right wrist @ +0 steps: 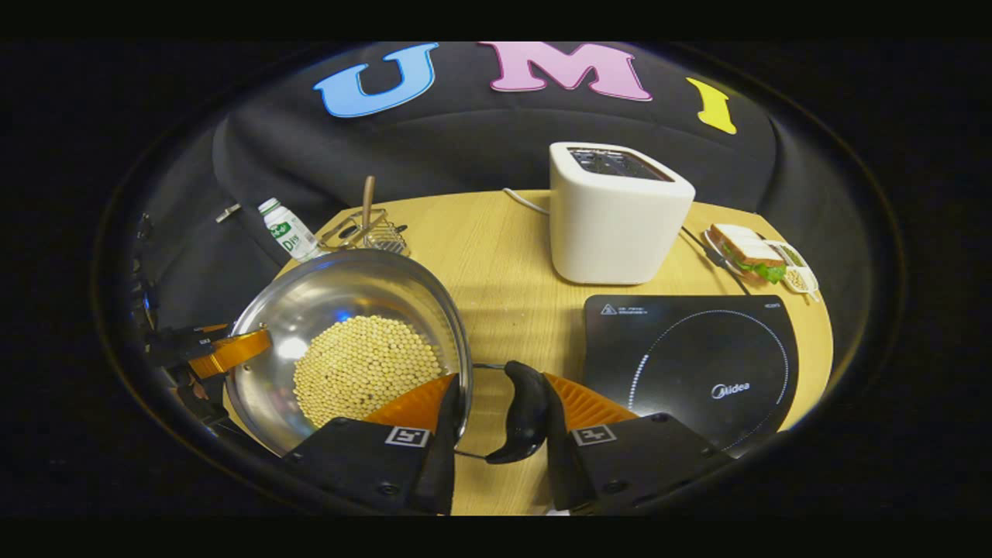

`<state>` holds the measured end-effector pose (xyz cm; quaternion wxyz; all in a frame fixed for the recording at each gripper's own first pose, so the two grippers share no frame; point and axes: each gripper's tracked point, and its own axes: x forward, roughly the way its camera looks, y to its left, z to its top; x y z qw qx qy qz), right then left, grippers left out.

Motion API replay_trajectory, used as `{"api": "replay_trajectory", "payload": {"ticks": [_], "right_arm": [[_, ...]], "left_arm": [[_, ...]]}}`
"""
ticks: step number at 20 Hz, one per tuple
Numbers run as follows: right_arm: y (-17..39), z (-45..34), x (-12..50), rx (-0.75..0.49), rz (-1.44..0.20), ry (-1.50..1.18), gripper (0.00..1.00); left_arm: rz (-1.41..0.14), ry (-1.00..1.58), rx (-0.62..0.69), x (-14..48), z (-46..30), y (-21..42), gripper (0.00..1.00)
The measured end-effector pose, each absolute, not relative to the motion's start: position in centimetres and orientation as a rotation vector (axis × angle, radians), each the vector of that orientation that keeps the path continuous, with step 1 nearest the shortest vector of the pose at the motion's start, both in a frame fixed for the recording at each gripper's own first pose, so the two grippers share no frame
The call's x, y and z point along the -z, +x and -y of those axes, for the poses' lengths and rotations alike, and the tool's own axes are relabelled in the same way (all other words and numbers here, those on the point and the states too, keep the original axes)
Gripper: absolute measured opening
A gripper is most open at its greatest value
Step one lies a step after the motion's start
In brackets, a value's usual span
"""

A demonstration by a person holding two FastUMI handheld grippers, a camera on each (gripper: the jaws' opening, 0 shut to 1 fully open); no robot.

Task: First push the handle of the pot to place it horizontally, then grasp the pot with both hands and set it on the induction cooktop.

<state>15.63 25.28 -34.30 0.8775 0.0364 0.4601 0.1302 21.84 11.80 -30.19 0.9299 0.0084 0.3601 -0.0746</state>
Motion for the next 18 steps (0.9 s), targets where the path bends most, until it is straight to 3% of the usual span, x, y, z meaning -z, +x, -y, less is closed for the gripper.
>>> {"api": "replay_trajectory", "payload": {"ticks": [3,4,18], "right_arm": [[15.3,-23.6,31.8,-0.266,-0.936,0.097,0.47],[15.1,-22.7,31.0,-0.261,-0.928,0.099,0.51],[13.7,-10.4,25.4,-0.198,-0.888,0.119,0.51]], "left_arm": [[-0.705,0.042,0.161,27.2,-10.3,21.3,0.58],[-0.696,0.045,0.166,26.4,-9.7,21.1,0.58],[-0.708,0.019,0.232,21.1,1.8,18.7,0.58]]}}
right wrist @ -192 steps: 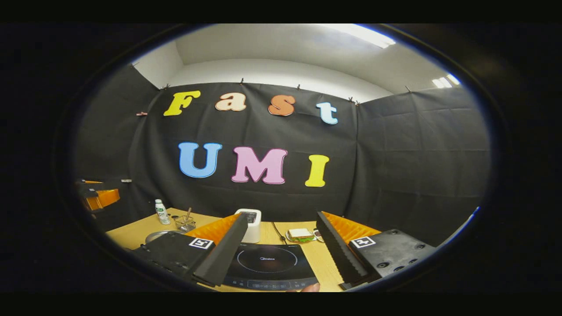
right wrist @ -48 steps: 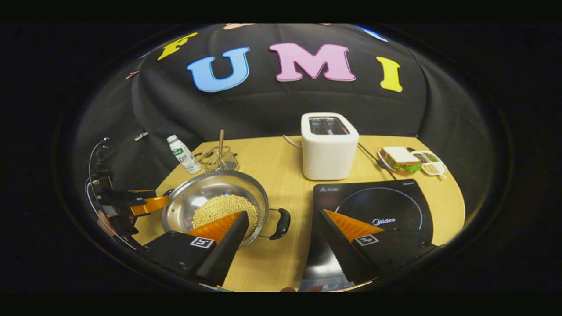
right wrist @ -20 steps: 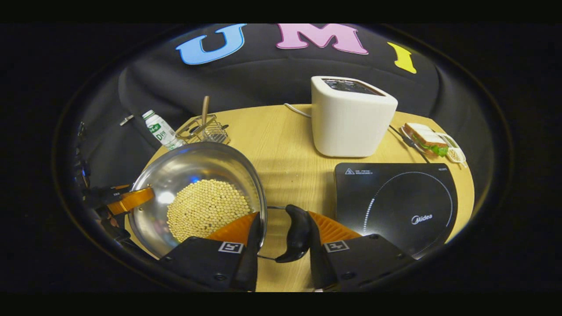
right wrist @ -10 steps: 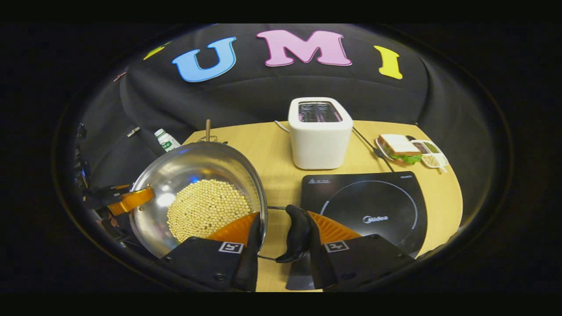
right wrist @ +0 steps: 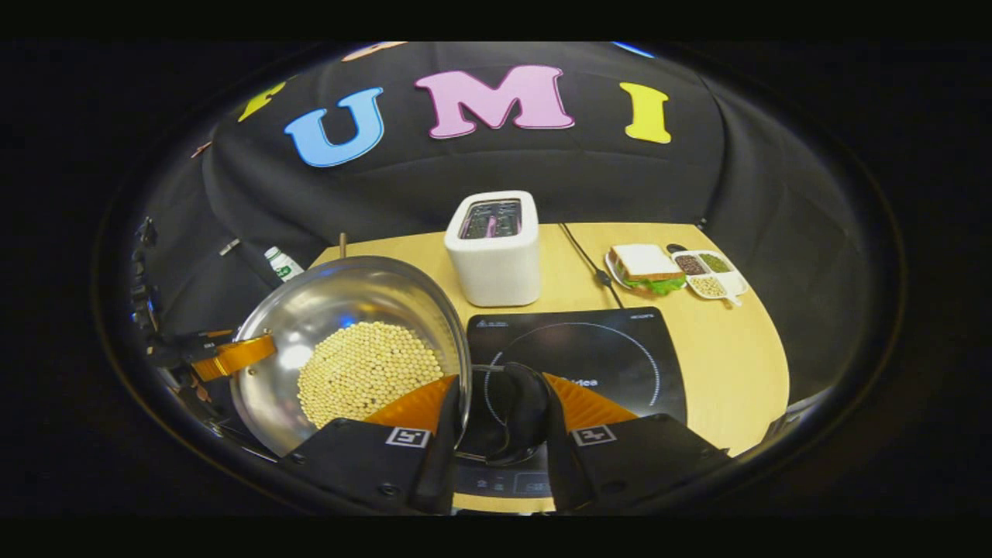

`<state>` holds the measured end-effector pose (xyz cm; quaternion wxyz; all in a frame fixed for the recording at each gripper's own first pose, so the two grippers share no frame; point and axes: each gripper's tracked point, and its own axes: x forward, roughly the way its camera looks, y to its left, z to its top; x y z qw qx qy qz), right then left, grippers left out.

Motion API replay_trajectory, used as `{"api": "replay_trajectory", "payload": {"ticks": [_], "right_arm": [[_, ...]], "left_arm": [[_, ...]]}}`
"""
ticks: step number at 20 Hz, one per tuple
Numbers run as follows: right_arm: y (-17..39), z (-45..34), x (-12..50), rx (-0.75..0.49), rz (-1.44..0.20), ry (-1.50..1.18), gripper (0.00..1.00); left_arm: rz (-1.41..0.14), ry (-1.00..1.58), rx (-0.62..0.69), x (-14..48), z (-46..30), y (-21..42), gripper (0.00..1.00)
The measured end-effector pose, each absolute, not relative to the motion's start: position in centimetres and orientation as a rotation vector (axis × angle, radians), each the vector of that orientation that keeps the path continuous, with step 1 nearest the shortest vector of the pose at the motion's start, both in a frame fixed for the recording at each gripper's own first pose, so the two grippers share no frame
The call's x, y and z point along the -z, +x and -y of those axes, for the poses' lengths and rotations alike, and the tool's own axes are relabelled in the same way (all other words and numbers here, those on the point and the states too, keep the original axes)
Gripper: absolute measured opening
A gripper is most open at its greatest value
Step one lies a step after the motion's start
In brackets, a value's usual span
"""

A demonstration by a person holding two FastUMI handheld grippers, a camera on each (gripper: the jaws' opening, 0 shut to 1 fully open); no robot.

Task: First push the handle of the pot to place it horizontally, then grasp the pot with both hands and set it on the induction cooktop.

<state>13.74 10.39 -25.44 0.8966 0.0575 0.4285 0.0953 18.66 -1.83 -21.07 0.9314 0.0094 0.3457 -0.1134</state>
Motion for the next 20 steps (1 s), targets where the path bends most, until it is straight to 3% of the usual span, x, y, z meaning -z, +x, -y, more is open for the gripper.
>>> {"api": "replay_trajectory", "payload": {"ticks": [6,7,8,9,10,20], "right_arm": [[15.0,-4.8,25.9,-0.185,-0.902,0.134,0.51],[15.2,-3.8,26.1,-0.181,-0.906,0.135,0.47],[15.5,-2.8,26.4,-0.178,-0.914,0.136,0.51],[15.7,-1.9,26.7,-0.175,-0.920,0.136,0.47],[16.0,-1.1,27.0,-0.172,-0.923,0.136,0.51],[17.3,5.4,30.3,-0.135,-0.967,0.154,0.51]], "left_arm": [[-0.717,0.031,0.248,20.8,7.7,19.4,0.58],[-0.721,0.031,0.250,20.9,8.7,19.5,0.58],[-0.725,0.030,0.252,21.2,9.7,19.7,0.58],[-0.729,0.028,0.255,21.4,10.7,19.9,0.58],[-0.735,0.026,0.259,21.6,11.5,20.1,0.58],[-0.772,0.034,0.290,24.4,18.8,21.8,0.58]]}}
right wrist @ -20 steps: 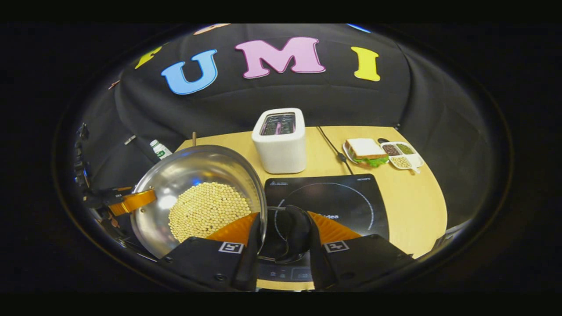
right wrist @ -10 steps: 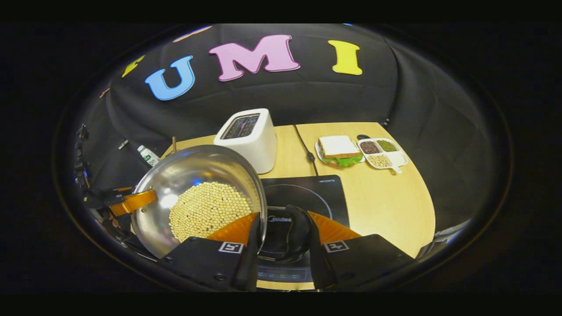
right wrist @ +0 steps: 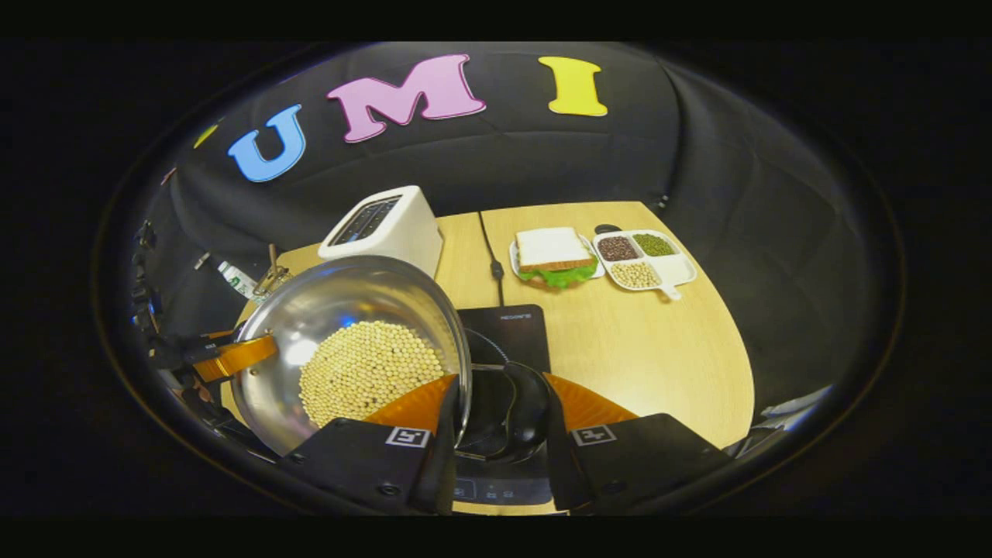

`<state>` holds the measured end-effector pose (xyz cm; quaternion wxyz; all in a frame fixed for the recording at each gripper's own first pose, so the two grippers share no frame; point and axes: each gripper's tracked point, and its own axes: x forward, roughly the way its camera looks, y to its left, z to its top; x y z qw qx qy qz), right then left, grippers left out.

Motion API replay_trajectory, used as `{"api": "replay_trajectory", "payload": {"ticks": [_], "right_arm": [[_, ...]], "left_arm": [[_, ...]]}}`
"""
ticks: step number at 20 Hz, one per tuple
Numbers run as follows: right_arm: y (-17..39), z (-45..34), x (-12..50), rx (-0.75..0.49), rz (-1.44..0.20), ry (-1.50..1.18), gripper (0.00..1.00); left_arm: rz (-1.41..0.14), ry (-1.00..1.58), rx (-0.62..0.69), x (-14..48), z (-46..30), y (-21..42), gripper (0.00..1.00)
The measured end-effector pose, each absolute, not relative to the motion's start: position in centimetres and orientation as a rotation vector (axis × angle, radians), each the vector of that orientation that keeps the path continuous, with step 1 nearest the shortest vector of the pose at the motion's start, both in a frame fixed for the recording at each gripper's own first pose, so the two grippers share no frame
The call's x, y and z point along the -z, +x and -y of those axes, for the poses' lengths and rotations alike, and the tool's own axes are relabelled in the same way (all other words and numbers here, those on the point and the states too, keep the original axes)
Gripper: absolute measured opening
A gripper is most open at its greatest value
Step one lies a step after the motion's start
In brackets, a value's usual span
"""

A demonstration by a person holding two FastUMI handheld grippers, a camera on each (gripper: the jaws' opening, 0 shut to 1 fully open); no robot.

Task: First push the handle of the pot to place it horizontally, then grasp the pot with both hands and set it on the induction cooktop.

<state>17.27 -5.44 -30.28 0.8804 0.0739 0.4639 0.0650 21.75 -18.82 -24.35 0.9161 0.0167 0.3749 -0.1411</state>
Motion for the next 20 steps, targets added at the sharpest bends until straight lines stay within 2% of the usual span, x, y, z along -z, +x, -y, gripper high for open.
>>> {"api": "replay_trajectory", "payload": {"ticks": [2,4,6,20], "right_arm": [[17.4,6.4,30.9,-0.130,-0.971,0.153,0.47],[17.8,7.2,31.6,-0.125,-0.974,0.153,0.47],[18.0,7.6,32.4,-0.126,-0.979,0.155,0.51],[18.8,7.7,35.2,-0.149,-1.003,0.154,0.51]], "left_arm": [[-0.777,0.032,0.295,25.0,19.9,22.1,0.58],[-0.783,0.032,0.299,25.6,20.5,22.0,0.58],[-0.787,0.034,0.297,26.0,21.0,22.2,0.58],[-0.800,0.017,0.264,28.8,21.7,22.8,0.58]]}}
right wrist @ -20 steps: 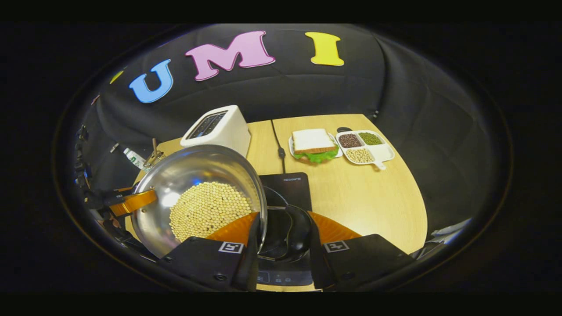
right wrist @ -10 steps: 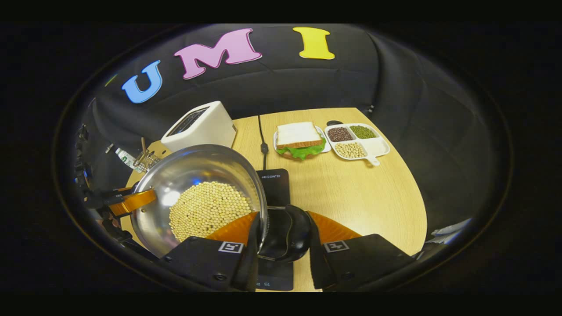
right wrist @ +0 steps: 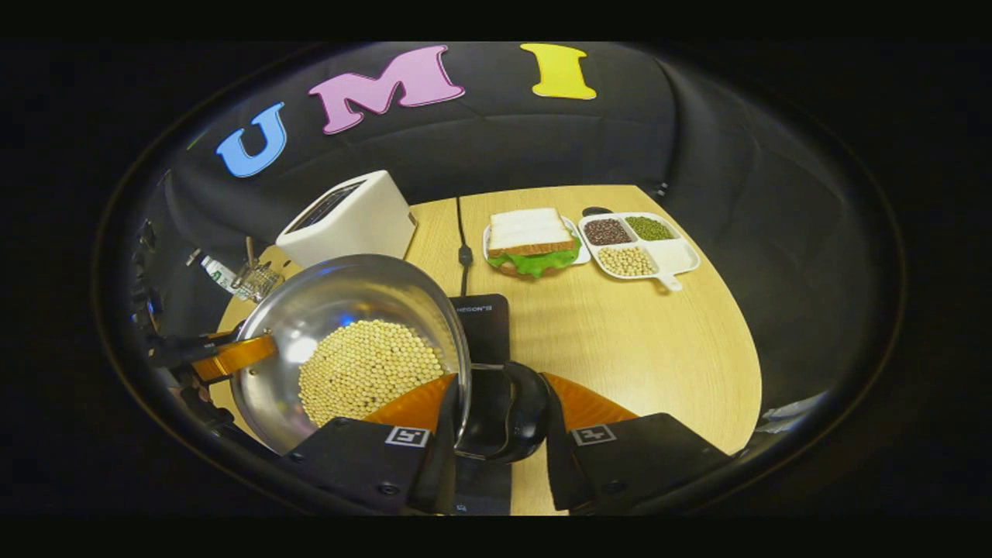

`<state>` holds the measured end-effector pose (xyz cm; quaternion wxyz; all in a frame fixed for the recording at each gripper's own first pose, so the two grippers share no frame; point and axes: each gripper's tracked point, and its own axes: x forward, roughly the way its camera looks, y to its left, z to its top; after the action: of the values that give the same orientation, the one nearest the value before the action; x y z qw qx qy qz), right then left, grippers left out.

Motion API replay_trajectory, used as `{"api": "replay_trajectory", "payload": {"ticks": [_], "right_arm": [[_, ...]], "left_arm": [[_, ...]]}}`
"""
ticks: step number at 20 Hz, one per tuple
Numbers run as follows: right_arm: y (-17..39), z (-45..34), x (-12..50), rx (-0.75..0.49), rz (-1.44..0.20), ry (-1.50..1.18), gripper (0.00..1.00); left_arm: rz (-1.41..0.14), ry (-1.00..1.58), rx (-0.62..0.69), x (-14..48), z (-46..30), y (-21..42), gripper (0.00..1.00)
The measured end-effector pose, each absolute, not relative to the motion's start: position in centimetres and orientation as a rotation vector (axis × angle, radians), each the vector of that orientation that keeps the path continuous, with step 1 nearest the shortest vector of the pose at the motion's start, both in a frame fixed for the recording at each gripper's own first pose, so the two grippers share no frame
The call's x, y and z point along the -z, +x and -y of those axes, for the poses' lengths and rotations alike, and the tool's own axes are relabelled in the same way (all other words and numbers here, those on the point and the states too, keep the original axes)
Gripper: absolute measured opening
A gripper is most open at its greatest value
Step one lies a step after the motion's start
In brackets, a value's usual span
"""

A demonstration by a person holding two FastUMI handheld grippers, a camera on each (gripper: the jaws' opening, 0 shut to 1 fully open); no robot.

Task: First push the handle of the pot to place it horizontally, then grasp the pot with both hands and set it on the induction cooktop.

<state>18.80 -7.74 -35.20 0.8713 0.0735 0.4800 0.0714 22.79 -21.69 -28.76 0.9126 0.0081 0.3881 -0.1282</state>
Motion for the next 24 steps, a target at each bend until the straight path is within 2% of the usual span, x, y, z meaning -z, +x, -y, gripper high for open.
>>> {"api": "replay_trajectory", "payload": {"ticks": [9,13,14,19,20,22,23,24], "right_arm": [[19.1,7.9,35.0,-0.139,-0.997,0.165,0.54],[19.1,7.9,34.8,-0.133,-1.003,0.162,0.52],[19.1,7.9,34.8,-0.132,-1.004,0.163,0.56],[19.1,8.0,34.9,-0.125,-1.000,0.156,0.57],[19.1,8.1,35.0,-0.122,-0.999,0.145,0.55],[18.7,8.2,35.1,-0.125,-0.996,0.133,0.74],[18.7,8.4,35.0,-0.119,-0.984,0.136,0.86],[18.7,8.8,34.8,-0.108,-0.973,0.137,0.97]], "left_arm": [[-0.799,0.001,0.265,29.2,21.7,23.0,0.59],[-0.802,0.006,0.271,29.2,21.8,23.0,0.60],[-0.803,0.005,0.271,29.2,21.7,23.0,0.60],[-0.811,0.007,0.272,29.4,21.8,23.0,0.61],[-0.817,0.023,0.264,29.6,21.6,22.8,0.63],[-0.788,0.061,0.228,29.2,20.6,23.4,0.73],[-0.782,0.053,0.229,29.7,20.1,23.0,0.99],[-0.778,0.032,0.233,29.1,20.7,23.0,0.96]]}}
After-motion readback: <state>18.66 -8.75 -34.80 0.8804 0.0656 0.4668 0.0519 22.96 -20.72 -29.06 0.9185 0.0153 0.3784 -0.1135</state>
